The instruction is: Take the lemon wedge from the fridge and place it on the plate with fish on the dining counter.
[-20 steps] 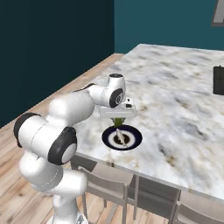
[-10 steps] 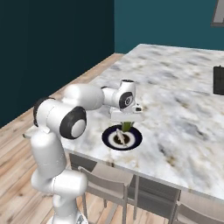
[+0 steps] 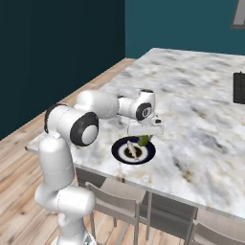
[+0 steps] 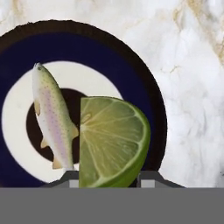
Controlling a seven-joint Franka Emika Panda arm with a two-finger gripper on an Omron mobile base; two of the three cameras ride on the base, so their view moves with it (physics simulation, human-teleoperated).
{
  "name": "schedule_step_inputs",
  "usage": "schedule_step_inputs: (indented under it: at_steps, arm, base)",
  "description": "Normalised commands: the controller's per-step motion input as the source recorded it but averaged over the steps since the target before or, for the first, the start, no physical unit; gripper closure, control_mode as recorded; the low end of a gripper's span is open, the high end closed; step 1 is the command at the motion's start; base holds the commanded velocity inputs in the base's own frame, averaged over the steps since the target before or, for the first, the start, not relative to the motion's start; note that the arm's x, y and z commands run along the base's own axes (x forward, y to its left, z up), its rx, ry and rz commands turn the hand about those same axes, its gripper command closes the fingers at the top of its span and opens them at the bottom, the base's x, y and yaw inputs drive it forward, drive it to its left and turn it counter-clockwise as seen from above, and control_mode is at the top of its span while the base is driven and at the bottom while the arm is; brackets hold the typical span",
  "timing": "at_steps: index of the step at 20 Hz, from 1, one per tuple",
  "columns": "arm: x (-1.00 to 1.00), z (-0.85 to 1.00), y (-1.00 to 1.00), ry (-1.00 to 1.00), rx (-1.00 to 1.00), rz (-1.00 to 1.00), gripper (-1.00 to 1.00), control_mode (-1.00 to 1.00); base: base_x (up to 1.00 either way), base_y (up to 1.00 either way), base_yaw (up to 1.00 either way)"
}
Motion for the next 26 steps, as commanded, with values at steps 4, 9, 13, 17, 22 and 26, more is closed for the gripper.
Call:
schedule_step_inputs:
  at_steps: [4,9,13,17,22,26]
  arm:
    - [0.04,-0.10,0.00,-0.02,0.04,0.06,1.00,-1.00]
    - [0.00,-0.22,0.00,-0.09,0.07,0.07,1.00,-1.00]
    - [0.00,-0.27,0.00,-0.13,0.08,0.08,1.00,-1.00]
    - [0.00,-0.19,0.00,-0.18,0.09,0.05,1.00,-1.00]
    - [0.22,-0.09,0.00,-0.22,0.02,0.01,1.00,-1.00]
    - [0.09,-0.10,0.00,-0.09,0.00,0.05,1.00,-1.00]
  base:
    - [0.00,0.00,0.00]
    - [0.00,0.00,0.00]
    - [0.00,0.00,0.00]
    - [0.00,0.00,0.00]
    - [0.00,0.00,0.00]
    - [0.00,0.00,0.00]
